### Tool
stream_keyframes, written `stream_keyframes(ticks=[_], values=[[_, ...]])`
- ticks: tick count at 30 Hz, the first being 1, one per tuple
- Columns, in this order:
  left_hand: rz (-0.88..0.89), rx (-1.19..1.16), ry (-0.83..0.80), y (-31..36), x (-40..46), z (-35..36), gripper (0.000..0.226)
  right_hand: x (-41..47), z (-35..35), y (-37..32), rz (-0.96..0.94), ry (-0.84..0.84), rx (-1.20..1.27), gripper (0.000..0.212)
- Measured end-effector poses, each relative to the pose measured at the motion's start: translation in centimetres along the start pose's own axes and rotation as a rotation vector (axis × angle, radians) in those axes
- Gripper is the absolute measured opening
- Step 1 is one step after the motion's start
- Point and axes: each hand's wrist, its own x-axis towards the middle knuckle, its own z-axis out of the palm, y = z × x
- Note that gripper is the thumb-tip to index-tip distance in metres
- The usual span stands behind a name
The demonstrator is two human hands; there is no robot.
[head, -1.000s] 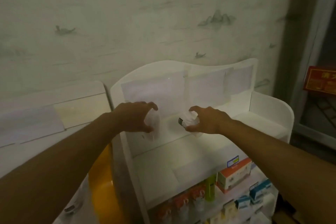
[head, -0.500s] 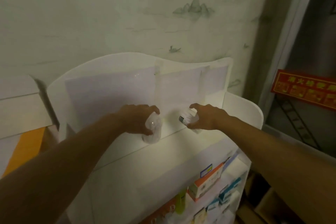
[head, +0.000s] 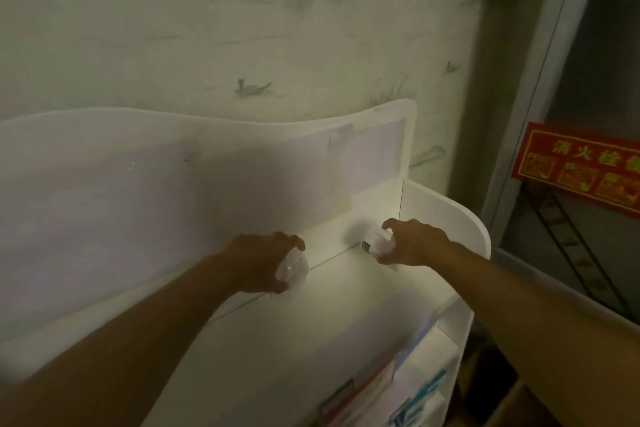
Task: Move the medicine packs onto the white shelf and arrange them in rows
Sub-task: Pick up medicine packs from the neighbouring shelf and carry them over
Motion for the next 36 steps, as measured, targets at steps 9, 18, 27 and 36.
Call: stream_keyframes(ticks=[9, 18, 27, 36], values=[[-0.067, -0.106, -0.009, 2.6, 6.5, 3.4, 0.069, 7.9, 4.1, 6.6, 0.043, -0.052, 0.035, 0.06], [-0.094, -0.083, -0.058, 3.4, 9.1, 4.7, 0.067, 10.9, 4.8, 7.3, 0.006, -0.042, 0.055, 0.069], [-0.099, -0.003, -0.013, 4.2, 9.6, 5.3, 0.068, 11.5, 5.3, 7.3, -0.048, -0.032, 0.02, 0.07], [-0.137, 0.084, 0.007, 3.4, 8.7, 5.6, 0.076, 10.5, 3.3, 6.9, -0.147, 0.066, -0.06, 0.077]])
